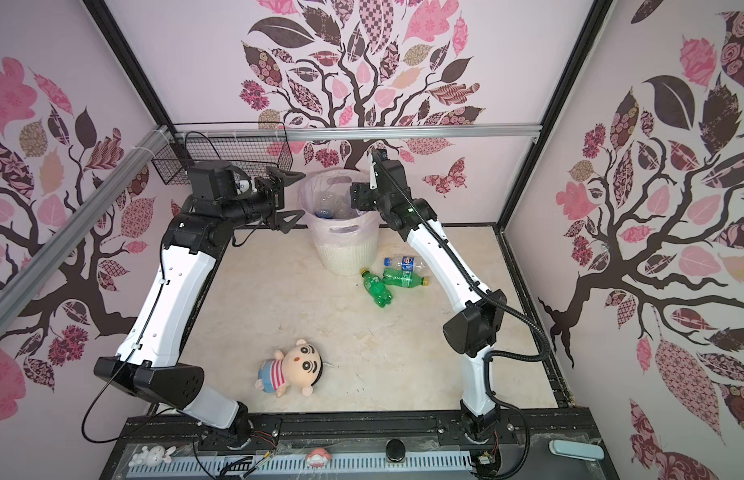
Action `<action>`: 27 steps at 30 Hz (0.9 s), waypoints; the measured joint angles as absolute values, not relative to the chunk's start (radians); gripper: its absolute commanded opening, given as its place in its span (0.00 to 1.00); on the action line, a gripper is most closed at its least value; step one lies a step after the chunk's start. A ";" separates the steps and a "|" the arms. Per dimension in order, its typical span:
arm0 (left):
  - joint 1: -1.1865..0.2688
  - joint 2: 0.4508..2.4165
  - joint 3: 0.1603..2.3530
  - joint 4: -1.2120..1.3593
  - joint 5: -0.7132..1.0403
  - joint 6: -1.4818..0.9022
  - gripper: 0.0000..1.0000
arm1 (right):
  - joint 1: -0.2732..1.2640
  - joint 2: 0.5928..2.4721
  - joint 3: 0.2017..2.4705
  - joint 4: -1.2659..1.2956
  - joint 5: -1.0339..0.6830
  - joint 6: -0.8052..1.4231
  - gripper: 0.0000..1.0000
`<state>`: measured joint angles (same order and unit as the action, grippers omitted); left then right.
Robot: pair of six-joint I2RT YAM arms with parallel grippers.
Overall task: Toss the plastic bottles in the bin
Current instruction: 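Open the right gripper to drop the Ganten bottle into the bin, then lower both grippers toward the green Sprite bottles beside the bin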
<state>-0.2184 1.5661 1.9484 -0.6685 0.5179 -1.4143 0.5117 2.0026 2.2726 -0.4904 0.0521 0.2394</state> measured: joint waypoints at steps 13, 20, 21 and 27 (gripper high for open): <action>-0.218 1.407 1.658 -0.557 0.558 -1.472 0.97 | 0.514 1.810 2.096 -0.558 0.059 0.300 0.99; -0.221 1.340 1.516 -0.541 0.573 -1.491 0.97 | 0.530 1.590 1.742 -0.562 0.099 0.318 0.99; -0.224 1.330 1.498 -0.542 0.571 -1.489 0.97 | 0.533 1.557 1.680 -0.554 0.104 0.316 0.99; -0.313 1.279 1.361 -0.528 0.509 -1.489 0.97 | 0.538 1.420 1.333 -0.513 0.107 0.311 0.99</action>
